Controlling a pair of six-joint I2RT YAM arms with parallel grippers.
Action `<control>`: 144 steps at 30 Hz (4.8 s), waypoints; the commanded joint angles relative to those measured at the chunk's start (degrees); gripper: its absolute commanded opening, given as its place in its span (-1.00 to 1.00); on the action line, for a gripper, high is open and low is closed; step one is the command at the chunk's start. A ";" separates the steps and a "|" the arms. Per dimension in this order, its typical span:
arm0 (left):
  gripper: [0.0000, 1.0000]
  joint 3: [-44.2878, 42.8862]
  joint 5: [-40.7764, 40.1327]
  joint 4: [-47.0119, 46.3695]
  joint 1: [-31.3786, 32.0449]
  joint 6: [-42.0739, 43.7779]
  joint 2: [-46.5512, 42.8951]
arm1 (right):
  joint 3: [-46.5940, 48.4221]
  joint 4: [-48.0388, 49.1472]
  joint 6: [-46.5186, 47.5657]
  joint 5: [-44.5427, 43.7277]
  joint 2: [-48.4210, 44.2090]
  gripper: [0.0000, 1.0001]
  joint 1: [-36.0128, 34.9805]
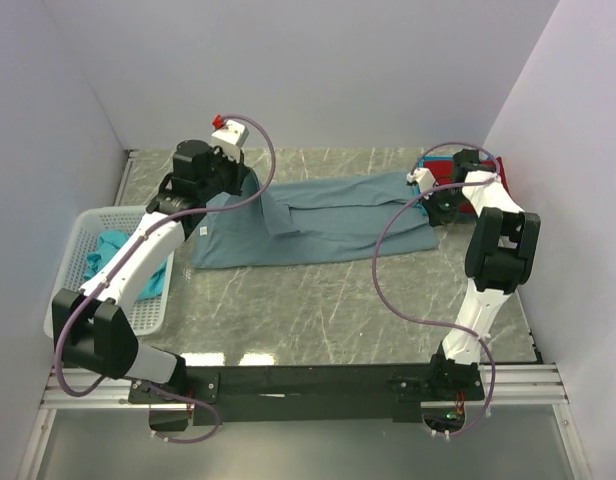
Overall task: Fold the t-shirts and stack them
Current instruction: Fold the tshirt
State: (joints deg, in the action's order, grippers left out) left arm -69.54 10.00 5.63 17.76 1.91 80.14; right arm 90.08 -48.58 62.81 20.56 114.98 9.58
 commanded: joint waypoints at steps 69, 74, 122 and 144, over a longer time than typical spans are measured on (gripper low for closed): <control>-0.99 2.30 -5.08 -0.71 -6.77 -3.49 -1.48 | 9.06 11.48 -23.06 -10.10 4.82 -0.13 -5.54; -0.99 0.20 -4.90 -0.18 -6.77 -2.97 1.24 | 4.41 12.89 -25.54 -6.86 -0.88 -0.10 -5.54; -0.99 -24.15 -9.65 6.50 -8.26 2.31 31.90 | -10.28 14.92 -26.33 4.49 -13.11 0.01 -5.54; -0.99 -31.54 -9.82 6.85 -10.29 0.28 45.90 | -10.72 14.39 -26.07 6.69 -13.20 0.03 -5.80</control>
State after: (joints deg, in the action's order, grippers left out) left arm -98.45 0.47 13.23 7.53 3.20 125.64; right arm 79.88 -34.28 36.88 26.24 103.59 4.25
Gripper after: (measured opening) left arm 0.012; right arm 0.513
